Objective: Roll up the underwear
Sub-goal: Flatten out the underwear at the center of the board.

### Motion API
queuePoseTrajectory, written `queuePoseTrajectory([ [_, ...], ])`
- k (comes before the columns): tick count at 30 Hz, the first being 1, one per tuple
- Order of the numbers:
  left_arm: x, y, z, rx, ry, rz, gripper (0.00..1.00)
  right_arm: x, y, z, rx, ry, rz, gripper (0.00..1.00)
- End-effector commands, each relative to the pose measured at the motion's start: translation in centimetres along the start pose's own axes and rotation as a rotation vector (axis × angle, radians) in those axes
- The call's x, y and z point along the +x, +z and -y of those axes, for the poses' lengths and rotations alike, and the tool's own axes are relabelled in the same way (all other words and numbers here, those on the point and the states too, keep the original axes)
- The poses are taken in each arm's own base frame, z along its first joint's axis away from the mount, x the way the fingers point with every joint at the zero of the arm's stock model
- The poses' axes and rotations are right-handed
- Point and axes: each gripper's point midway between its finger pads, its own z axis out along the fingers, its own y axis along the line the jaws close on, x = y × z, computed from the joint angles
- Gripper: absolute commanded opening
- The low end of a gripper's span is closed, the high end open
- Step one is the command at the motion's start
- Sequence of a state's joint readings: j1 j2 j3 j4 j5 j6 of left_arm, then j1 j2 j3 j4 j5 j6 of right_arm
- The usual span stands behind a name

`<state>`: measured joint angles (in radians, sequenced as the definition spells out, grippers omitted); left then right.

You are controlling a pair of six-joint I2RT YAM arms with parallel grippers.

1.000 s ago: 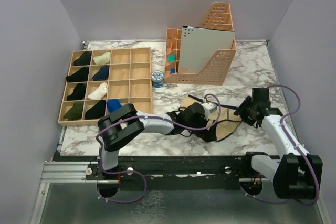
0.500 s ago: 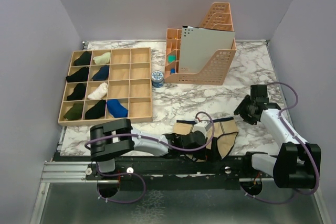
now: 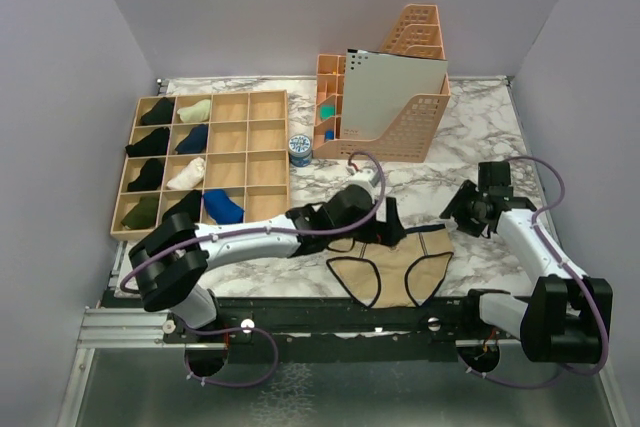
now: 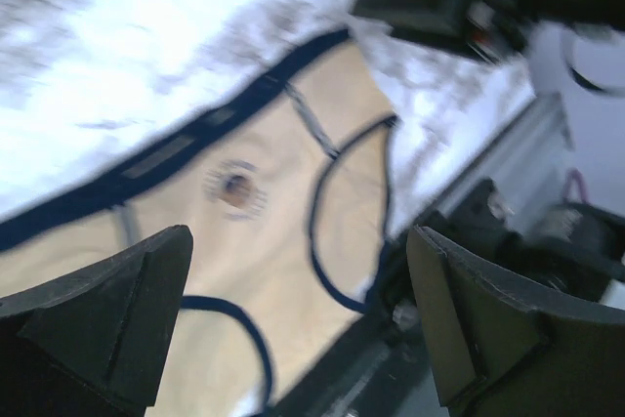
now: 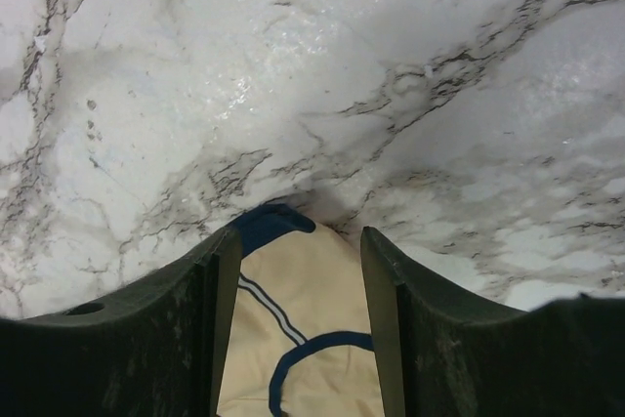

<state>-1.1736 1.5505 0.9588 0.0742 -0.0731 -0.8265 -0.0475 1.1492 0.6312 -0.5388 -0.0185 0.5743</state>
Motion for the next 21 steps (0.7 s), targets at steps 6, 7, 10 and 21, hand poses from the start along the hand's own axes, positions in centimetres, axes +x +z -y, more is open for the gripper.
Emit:
queuePoseTrajectory([
  [6, 2.0, 0.7, -8.6, -0.129, 0.06, -0.218, 0.99, 1.6, -1.9, -5.0, -0.328, -0.14, -0.082, 0.55],
  [7, 2.4, 1.0, -9.0, -0.127, 0.051, -0.229, 0.99, 1.7, -2.2, -5.4, -0.359, -0.138, -0.083, 0.55],
  [10, 3.4, 1.7, -10.1, -0.125, 0.03, -0.254, 0.99, 3.0, -2.8, -6.2, -0.428, -0.127, -0.132, 0.55],
  [21, 0.9, 2.5, -16.1, -0.265, -0.056, -0.195, 0.99, 12.3, -4.6, -8.6, -0.601, -0.22, -0.386, 0.55],
])
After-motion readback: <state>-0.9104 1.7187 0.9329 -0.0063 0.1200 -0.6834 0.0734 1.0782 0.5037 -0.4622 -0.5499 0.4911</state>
